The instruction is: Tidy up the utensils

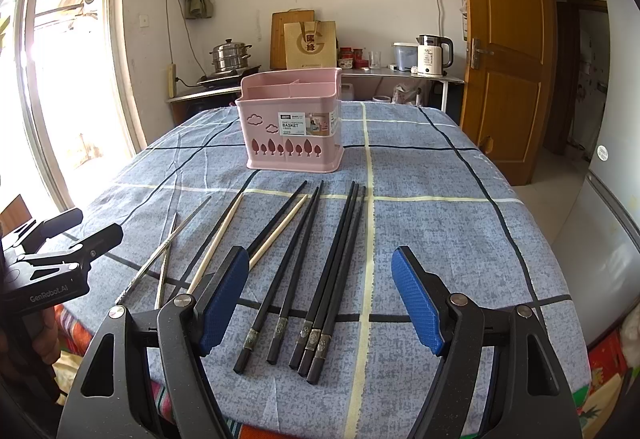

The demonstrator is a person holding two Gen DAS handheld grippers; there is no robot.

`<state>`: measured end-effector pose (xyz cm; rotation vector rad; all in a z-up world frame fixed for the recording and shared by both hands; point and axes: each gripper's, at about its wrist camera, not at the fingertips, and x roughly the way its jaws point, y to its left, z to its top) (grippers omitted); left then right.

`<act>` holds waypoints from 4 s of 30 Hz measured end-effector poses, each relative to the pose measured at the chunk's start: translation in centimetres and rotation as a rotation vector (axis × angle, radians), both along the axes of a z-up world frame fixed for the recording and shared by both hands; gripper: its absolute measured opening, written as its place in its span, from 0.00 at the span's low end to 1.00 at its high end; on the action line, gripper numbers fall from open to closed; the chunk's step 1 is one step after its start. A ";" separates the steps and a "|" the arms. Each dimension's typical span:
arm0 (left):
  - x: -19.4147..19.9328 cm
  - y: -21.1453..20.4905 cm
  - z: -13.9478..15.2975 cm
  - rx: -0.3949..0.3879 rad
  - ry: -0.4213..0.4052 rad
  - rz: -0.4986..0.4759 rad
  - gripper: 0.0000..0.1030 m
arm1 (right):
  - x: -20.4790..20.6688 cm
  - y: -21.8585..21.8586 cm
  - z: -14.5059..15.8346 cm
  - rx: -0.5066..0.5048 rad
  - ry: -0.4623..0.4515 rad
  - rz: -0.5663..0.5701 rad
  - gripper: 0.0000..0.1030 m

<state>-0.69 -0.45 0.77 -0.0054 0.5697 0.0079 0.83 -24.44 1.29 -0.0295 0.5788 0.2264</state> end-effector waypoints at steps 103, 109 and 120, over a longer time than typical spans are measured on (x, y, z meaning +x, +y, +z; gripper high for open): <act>14.9 -1.8 -4.3 0.036 0.359 -0.227 0.09 | 18.1 4.0 -4.7 -0.093 0.397 0.113 0.12; 14.8 -0.9 -3.6 -0.040 0.361 -0.241 0.05 | 18.2 3.2 -4.1 -0.041 0.384 0.114 0.07; 13.0 -0.5 1.4 -0.090 0.268 -0.288 0.04 | 15.9 2.5 0.8 0.040 0.259 0.145 0.06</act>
